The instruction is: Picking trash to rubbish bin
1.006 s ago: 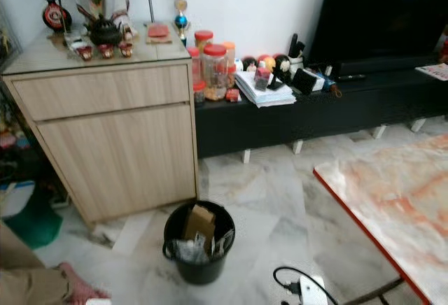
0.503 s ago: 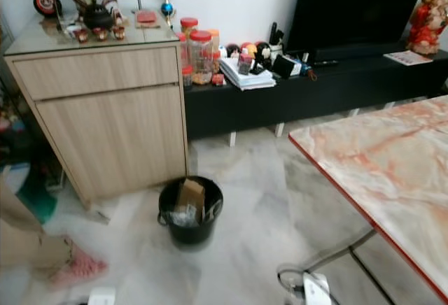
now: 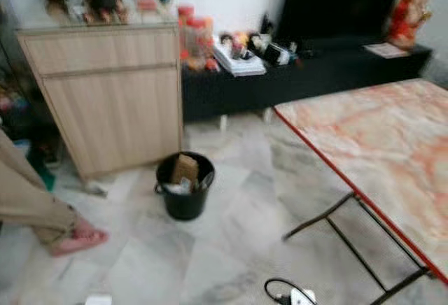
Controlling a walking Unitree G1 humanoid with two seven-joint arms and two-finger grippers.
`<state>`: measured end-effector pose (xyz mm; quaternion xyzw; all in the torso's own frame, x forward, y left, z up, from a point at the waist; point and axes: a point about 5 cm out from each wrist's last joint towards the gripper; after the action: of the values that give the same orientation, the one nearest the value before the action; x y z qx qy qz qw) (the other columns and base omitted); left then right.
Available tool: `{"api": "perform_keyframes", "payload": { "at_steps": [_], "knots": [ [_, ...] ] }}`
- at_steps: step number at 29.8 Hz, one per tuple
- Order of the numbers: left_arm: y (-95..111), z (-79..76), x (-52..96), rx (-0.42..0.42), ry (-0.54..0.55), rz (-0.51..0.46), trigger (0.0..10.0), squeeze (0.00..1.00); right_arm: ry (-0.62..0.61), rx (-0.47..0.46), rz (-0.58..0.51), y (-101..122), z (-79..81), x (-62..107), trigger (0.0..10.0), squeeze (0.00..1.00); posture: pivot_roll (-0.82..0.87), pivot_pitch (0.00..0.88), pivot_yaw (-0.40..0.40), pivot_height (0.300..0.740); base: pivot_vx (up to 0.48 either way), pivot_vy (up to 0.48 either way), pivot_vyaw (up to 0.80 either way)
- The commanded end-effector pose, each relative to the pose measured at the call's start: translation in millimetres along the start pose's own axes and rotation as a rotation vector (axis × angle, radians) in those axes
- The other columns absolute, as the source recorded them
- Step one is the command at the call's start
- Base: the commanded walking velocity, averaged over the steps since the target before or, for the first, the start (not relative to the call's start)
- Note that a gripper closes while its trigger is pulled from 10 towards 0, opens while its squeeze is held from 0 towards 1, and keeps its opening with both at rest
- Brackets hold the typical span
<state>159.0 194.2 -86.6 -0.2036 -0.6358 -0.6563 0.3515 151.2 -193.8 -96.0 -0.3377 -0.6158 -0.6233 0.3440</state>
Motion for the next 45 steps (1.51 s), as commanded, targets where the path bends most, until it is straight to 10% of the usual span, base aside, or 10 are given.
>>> {"api": "perform_keyframes", "payload": {
  "at_steps": [1, 28, 45],
  "knots": [
    [-5.2, -4.6, 1.8, -0.006, -0.014, 0.021, 10.0, 0.0, -0.009, 0.005, -0.002, -2.4, 1.1, 0.5, 10.0, 0.0, -0.01, 0.044, -0.088, 0.74, -0.281, 0.0, 0.0],
    [-3.4, -2.9, 0.8, -0.014, -0.003, 0.02, 10.0, 0.0, -0.049, -0.011, -0.023, 3.8, -37.4, 7.1, 10.0, 0.0, -0.01, 0.03, -0.084, 0.74, -0.166, 0.0, 0.0],
    [-1.9, -3.0, 0.1, -0.019, -0.006, 0.02, 10.0, 0.0, -0.029, -0.025, -0.04, 13.7, -21.1, 1.3, 10.0, 0.0, -0.01, 0.027, -0.083, 0.74, 0.0, 0.0, -0.09]
  ]
}}
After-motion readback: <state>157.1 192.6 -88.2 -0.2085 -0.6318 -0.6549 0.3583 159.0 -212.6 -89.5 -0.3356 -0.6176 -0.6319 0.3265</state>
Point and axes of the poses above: a point about 5 cm out from each wrist's last joint towards the gripper, its own x axis pointing back from the gripper into the wrist, its own y axis along the axis of the wrist's last joint, z = x × y, and after that the axes turned 8 degrees about x, right-handed
